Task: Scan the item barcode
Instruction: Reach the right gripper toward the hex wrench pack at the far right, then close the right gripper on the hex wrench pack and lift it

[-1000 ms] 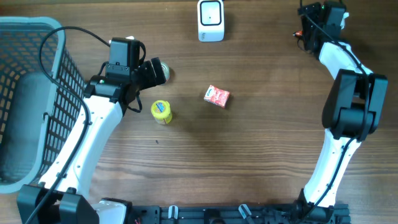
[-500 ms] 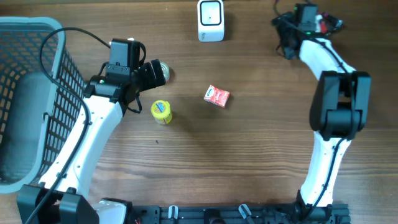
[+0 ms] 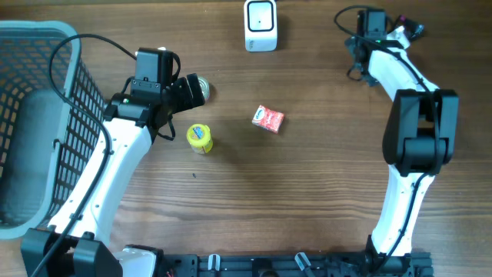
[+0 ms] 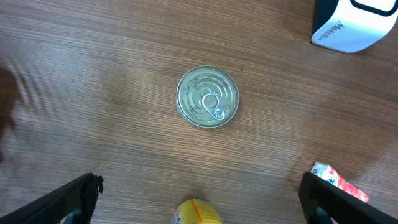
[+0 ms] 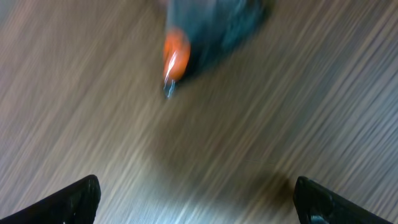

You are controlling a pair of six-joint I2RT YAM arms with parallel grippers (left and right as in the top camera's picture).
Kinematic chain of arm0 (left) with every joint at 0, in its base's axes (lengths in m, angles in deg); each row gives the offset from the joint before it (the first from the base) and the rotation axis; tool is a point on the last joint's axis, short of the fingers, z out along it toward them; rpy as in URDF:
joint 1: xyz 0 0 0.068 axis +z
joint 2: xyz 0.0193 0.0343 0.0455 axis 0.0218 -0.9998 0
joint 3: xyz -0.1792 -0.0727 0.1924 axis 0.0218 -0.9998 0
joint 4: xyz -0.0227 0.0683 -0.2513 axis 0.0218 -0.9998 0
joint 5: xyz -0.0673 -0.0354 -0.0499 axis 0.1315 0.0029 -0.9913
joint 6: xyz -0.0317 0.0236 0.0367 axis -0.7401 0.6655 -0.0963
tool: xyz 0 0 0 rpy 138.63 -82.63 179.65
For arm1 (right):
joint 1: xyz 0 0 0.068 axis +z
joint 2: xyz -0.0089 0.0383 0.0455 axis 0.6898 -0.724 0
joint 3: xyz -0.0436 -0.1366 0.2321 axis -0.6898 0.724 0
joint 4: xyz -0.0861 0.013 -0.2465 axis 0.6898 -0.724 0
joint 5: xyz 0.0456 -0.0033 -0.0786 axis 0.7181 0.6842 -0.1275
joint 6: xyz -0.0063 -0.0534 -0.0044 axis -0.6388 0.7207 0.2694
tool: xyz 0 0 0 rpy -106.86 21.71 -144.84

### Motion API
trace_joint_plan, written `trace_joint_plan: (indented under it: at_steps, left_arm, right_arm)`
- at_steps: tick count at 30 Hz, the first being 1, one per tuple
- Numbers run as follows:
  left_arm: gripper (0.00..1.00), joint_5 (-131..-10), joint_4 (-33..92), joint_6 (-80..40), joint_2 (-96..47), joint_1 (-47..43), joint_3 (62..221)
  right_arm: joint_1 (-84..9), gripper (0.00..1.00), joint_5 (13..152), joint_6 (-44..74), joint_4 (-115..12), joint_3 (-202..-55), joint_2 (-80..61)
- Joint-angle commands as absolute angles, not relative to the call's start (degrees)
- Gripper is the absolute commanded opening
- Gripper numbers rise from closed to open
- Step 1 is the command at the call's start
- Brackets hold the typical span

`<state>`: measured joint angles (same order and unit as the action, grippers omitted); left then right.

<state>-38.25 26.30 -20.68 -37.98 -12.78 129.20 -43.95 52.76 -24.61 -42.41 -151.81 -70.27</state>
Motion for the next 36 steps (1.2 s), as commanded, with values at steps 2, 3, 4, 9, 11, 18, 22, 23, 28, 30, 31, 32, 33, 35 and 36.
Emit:
trace_joint_plan:
  at_steps: [2, 3, 4, 9, 11, 18, 22, 23, 28, 30, 31, 32, 33, 35, 36]
  left_arm:
    - [1.00, -37.31, 26.30, -20.12, -37.80, -12.76, 129.29]
    - [1.00, -37.33, 26.30, -20.22, -37.80, -12.76, 129.29]
    - [1.00, -37.33, 26.30, -20.22, -37.83, -12.76, 129.29]
    - [1.00, -38.01, 26.28, -20.47, -37.80, -12.76, 129.29]
    - [1.00, -38.01, 26.28, -20.47, -37.80, -12.76, 129.29]
    - [1.00, -38.01, 25.38, -20.49, -37.83, -12.76, 129.29]
    - [1.00, -38.01, 25.36, -20.66, -37.83, -12.76, 129.29]
    - [1.00, -38.01, 25.38, -20.66, -37.83, -12.76, 129.29]
    - [1.00, -38.01, 24.77, -20.66, -37.80, -12.76, 129.29]
    - [1.00, -38.01, 24.14, -20.66, -37.83, -12.76, 129.29]
    - [1.00, -38.01, 23.89, -20.66, -37.80, -12.76, 129.29]
    - [1.00, -38.01, 23.63, -20.66, -37.80, -12.76, 129.29]
    - [1.00, -38.01, 23.33, -20.66, -37.80, -12.76, 129.29]
    - [1.00, -38.01, 23.22, -20.66, -37.80, -12.76, 129.29]
    - [1.00, -38.01, 23.20, -20.66, -37.83, -12.76, 129.29]
  right_arm:
    - [-44.19, 1.00, 44.55, -6.25, -33.60, -151.29, -70.69]
    - [-44.32, 1.00, 44.26, -4.15, -31.83, -151.29, -70.71]
    - [-44.48, 1.00, 43.26, -4.11, -30.93, -151.29, -70.89]
    - [-45.94, 1.00, 42.45, -3.78, -28.46, -151.29, -73.25]
    - [-46.71, 1.00, 40.83, -2.73, -27.87, -151.29, -74.54]
    - [-49.42, 1.00, 45.16, 1.73, -21.75, -151.29, -77.14]
    - [-49.46, 0.99, 48.52, 1.68, -18.54, -151.29, -80.41]
    - [-49.46, 0.98, 49.75, 1.64, -18.41, -151.29, -80.85]
    - [-49.09, 0.56, 52.06, 1.51, -18.36, -151.29, -82.34]
    - [-49.04, 0.45, 52.06, 1.51, -18.43, -151.29, -82.38]
    - [-49.04, 0.40, 52.06, 1.51, -18.62, -151.29, -82.38]
    - [-49.04, 0.33, 52.06, 1.51, -19.19, -151.29, -82.38]
    - [-49.04, 0.28, 52.06, 1.51, -19.87, -151.29, -82.38]
    - [-49.02, 0.19, 52.11, 1.49, -21.29, -151.29, -82.38]
    - [-49.04, 0.11, 52.31, 1.53, -22.32, -151.29, -82.36]
